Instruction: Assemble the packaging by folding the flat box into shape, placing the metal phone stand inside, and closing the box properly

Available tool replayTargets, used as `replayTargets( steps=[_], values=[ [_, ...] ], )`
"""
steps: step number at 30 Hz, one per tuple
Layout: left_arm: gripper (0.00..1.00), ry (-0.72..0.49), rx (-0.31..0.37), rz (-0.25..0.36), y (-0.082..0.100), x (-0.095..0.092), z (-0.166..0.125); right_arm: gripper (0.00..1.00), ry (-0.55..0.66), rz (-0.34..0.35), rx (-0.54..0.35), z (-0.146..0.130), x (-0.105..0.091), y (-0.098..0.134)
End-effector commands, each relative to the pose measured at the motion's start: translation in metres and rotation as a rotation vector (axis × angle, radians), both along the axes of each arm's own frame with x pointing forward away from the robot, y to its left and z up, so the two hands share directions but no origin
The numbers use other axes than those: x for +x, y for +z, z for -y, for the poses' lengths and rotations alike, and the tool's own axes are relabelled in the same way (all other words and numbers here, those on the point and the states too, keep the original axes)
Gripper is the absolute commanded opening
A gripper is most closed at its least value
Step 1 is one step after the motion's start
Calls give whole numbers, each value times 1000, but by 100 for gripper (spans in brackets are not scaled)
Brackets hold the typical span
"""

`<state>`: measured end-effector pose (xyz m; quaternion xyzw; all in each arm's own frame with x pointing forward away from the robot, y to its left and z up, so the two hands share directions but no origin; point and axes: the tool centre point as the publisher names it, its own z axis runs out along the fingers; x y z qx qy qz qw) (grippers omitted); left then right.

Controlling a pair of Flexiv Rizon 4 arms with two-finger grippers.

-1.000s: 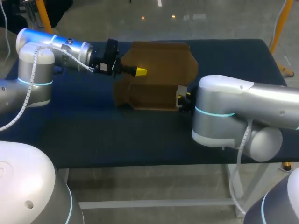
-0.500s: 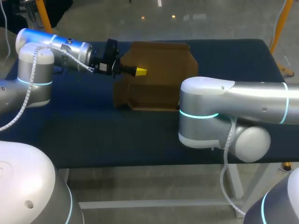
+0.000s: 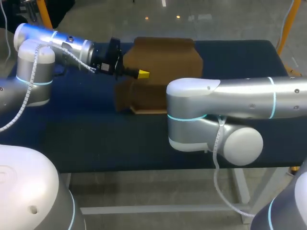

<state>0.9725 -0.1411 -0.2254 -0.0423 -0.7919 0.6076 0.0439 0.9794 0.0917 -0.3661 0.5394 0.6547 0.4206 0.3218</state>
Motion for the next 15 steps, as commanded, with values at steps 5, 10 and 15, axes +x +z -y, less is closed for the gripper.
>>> replayTargets(
  steps=[5, 10, 15],
  values=[
    [100, 98, 99, 97, 23, -25, -24, 0, -32, -13, -4, -3, -1, 4],
    [100, 148, 115, 163, 33, -34, -45, 0, 28, -39, 36, -1, -1, 9],
    [100, 182, 149, 224, 40, -43, -63, 0, 101, -65, 83, 2, -1, 13]
  ],
)
